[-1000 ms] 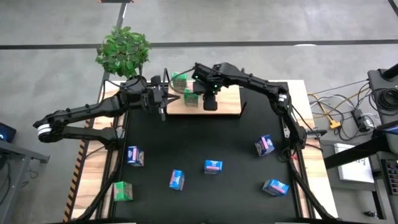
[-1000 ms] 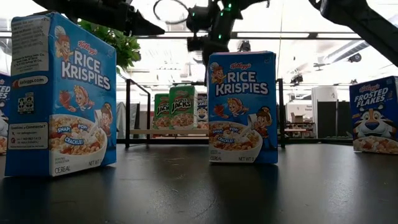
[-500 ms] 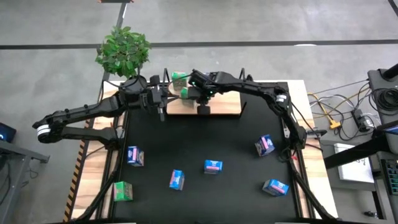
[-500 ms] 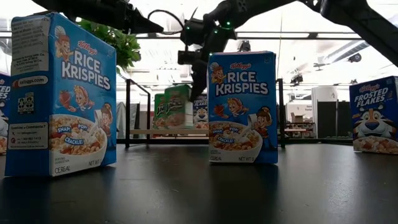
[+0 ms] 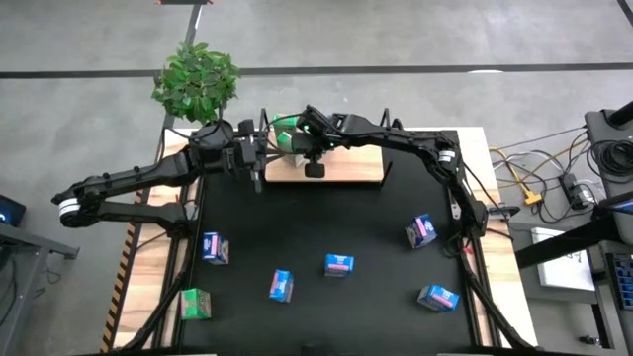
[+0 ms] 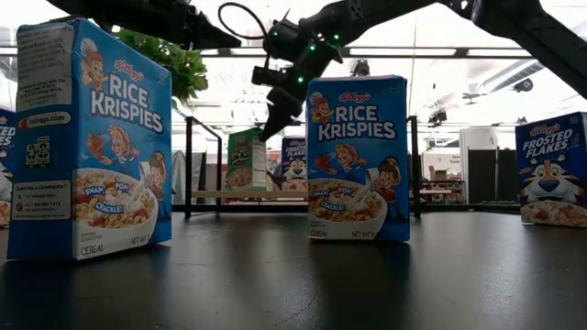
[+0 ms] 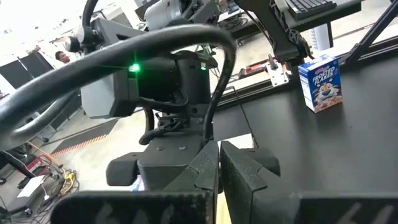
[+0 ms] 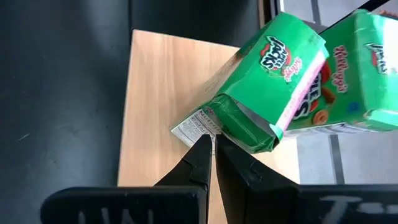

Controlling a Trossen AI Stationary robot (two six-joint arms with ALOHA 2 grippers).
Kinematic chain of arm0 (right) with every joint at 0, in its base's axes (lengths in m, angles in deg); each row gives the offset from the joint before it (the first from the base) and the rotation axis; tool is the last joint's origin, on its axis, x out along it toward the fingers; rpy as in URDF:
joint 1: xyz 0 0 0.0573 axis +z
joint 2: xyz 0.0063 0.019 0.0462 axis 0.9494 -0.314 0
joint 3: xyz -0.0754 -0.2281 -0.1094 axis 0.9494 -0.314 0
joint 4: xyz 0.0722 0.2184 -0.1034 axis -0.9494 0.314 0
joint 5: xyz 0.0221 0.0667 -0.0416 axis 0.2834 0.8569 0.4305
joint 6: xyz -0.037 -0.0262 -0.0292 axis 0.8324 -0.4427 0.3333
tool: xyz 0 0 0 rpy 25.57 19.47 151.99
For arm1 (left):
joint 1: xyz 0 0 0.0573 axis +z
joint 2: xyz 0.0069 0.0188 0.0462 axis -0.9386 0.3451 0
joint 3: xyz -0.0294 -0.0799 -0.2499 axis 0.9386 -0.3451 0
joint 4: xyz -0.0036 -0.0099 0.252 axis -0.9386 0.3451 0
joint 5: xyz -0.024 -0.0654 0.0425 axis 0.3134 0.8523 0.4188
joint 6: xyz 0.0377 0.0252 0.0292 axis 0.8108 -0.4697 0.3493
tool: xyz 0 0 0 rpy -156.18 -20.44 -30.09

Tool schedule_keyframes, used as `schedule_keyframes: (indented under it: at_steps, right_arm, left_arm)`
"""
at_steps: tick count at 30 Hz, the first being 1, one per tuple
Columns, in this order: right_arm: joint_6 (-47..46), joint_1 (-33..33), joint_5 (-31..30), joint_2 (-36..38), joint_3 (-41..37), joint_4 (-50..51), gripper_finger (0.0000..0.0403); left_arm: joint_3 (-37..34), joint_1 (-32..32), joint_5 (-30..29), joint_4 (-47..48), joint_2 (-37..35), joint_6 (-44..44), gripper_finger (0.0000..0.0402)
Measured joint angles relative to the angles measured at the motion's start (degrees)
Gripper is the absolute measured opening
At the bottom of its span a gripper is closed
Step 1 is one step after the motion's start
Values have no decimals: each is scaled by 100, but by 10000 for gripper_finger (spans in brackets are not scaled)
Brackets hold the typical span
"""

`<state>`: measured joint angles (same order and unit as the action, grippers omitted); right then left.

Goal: Stack cereal on shelf
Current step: Put the top green cereal box aligned with the other green cereal box on the shelf

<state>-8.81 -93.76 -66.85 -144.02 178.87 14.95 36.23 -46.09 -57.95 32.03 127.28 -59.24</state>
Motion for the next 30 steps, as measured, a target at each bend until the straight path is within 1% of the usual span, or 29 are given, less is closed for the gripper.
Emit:
schedule_keyframes:
  at_steps: [5,15,24,30]
  right_arm:
    - [93,-130,-7,-3,-113,-375,12]
    - [185,-284,-15,-5,-239,-815,12]
    - [230,-285,-11,-3,-277,-1091,12]
    - [226,-291,-12,-5,-294,-1092,12]
  left_arm:
    - [0,1,0,-2,0,0,0]
    - [0,1,0,-7,0,0,0]
    - [0,1,0,-22,0,0,0]
    - [0,0,0,-20,0,0,0]
